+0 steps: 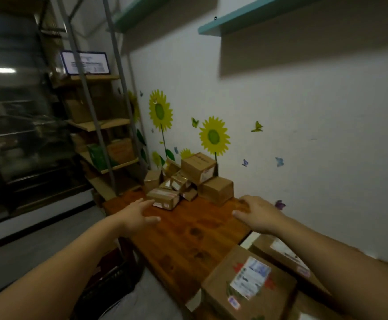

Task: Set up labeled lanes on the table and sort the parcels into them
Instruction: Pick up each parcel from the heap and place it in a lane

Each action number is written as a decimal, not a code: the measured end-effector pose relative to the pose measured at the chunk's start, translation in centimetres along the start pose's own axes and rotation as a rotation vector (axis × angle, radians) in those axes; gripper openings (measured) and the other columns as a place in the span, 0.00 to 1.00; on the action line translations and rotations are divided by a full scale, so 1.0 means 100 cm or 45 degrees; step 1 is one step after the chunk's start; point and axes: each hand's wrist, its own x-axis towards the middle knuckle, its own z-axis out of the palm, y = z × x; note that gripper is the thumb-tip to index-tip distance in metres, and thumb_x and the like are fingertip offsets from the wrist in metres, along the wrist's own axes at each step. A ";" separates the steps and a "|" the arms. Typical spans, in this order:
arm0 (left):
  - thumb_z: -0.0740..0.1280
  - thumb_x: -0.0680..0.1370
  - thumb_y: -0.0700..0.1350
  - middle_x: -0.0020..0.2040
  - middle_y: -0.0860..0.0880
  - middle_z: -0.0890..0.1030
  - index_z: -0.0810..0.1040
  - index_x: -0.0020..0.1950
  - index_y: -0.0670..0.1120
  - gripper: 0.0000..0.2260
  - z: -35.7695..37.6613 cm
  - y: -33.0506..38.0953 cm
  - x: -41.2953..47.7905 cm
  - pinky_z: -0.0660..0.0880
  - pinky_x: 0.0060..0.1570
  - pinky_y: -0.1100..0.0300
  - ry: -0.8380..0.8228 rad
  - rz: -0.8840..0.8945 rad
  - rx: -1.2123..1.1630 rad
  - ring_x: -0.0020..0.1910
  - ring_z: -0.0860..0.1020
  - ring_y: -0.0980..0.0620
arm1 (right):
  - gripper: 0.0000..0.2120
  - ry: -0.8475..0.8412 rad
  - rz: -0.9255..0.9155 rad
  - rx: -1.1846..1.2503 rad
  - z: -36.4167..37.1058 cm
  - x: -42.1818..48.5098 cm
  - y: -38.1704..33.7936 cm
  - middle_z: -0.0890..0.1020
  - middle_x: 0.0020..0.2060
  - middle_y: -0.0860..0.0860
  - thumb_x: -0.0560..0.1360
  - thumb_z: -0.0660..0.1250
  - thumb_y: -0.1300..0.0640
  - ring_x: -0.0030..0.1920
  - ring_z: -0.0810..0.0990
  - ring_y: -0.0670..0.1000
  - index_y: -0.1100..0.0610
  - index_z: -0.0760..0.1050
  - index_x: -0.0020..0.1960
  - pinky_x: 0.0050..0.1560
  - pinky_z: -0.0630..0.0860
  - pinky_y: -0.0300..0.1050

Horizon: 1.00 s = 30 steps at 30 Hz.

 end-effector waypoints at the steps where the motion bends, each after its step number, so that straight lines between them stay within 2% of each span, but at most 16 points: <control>1: 0.64 0.77 0.56 0.78 0.49 0.48 0.54 0.76 0.55 0.31 -0.009 -0.007 0.015 0.55 0.73 0.47 -0.002 -0.007 -0.012 0.76 0.50 0.45 | 0.33 -0.012 -0.004 0.005 0.005 0.021 -0.009 0.68 0.69 0.55 0.75 0.59 0.35 0.65 0.71 0.56 0.51 0.61 0.74 0.61 0.69 0.49; 5: 0.64 0.77 0.55 0.78 0.48 0.48 0.53 0.76 0.55 0.31 -0.039 -0.038 0.077 0.54 0.73 0.45 0.023 -0.011 -0.063 0.76 0.50 0.45 | 0.33 -0.019 -0.002 0.008 0.027 0.092 -0.042 0.68 0.69 0.53 0.74 0.59 0.34 0.65 0.71 0.55 0.49 0.60 0.74 0.59 0.70 0.47; 12: 0.64 0.77 0.55 0.78 0.49 0.51 0.54 0.76 0.55 0.31 -0.081 -0.103 0.203 0.57 0.71 0.46 -0.005 0.109 -0.115 0.75 0.53 0.44 | 0.32 0.017 0.089 -0.030 0.073 0.216 -0.101 0.68 0.70 0.54 0.75 0.61 0.37 0.67 0.69 0.54 0.52 0.62 0.73 0.64 0.68 0.47; 16: 0.65 0.76 0.55 0.77 0.48 0.53 0.54 0.76 0.55 0.32 -0.112 -0.139 0.275 0.59 0.71 0.47 -0.067 0.171 -0.170 0.74 0.57 0.45 | 0.28 0.061 0.147 -0.007 0.086 0.279 -0.135 0.71 0.69 0.51 0.75 0.62 0.39 0.66 0.71 0.53 0.48 0.64 0.72 0.63 0.69 0.47; 20: 0.66 0.76 0.54 0.77 0.47 0.56 0.54 0.77 0.54 0.33 -0.142 -0.156 0.343 0.61 0.71 0.49 -0.110 0.223 -0.140 0.73 0.60 0.45 | 0.27 0.081 0.233 -0.046 0.088 0.329 -0.158 0.72 0.68 0.54 0.76 0.61 0.40 0.65 0.71 0.55 0.46 0.62 0.72 0.61 0.68 0.45; 22: 0.66 0.76 0.53 0.75 0.47 0.61 0.56 0.76 0.52 0.32 -0.149 -0.154 0.378 0.64 0.68 0.53 -0.130 0.276 -0.198 0.70 0.64 0.49 | 0.26 0.093 0.286 -0.050 0.090 0.349 -0.161 0.72 0.67 0.53 0.77 0.61 0.40 0.65 0.72 0.54 0.48 0.65 0.71 0.59 0.68 0.44; 24: 0.67 0.77 0.51 0.73 0.47 0.66 0.59 0.75 0.50 0.30 -0.145 -0.149 0.413 0.65 0.58 0.63 -0.161 0.345 -0.239 0.63 0.68 0.55 | 0.27 0.103 0.385 -0.061 0.093 0.370 -0.158 0.73 0.67 0.54 0.77 0.60 0.38 0.64 0.72 0.54 0.51 0.67 0.70 0.60 0.69 0.46; 25: 0.67 0.77 0.51 0.72 0.47 0.67 0.59 0.75 0.50 0.30 -0.140 -0.145 0.431 0.64 0.55 0.65 -0.181 0.367 -0.239 0.62 0.69 0.55 | 0.28 0.101 0.447 -0.047 0.095 0.381 -0.155 0.73 0.67 0.55 0.77 0.59 0.38 0.64 0.72 0.55 0.53 0.67 0.70 0.60 0.69 0.47; 27: 0.67 0.76 0.53 0.73 0.47 0.65 0.58 0.76 0.50 0.31 -0.127 -0.134 0.470 0.63 0.55 0.64 -0.225 0.380 -0.221 0.67 0.69 0.51 | 0.28 0.095 0.549 0.023 0.101 0.404 -0.143 0.73 0.66 0.56 0.78 0.57 0.39 0.63 0.73 0.56 0.56 0.67 0.70 0.59 0.68 0.46; 29: 0.66 0.76 0.53 0.73 0.47 0.65 0.57 0.76 0.49 0.32 -0.112 -0.117 0.509 0.64 0.54 0.66 -0.262 0.412 -0.187 0.67 0.68 0.50 | 0.27 0.123 0.635 0.170 0.107 0.431 -0.126 0.76 0.61 0.56 0.78 0.58 0.40 0.57 0.76 0.54 0.58 0.69 0.68 0.52 0.71 0.41; 30: 0.66 0.77 0.53 0.73 0.47 0.65 0.57 0.76 0.48 0.31 -0.105 -0.107 0.530 0.64 0.51 0.71 -0.264 0.444 -0.176 0.65 0.70 0.52 | 0.26 0.152 0.677 0.301 0.111 0.447 -0.117 0.78 0.55 0.54 0.78 0.59 0.40 0.50 0.78 0.50 0.58 0.70 0.66 0.45 0.72 0.36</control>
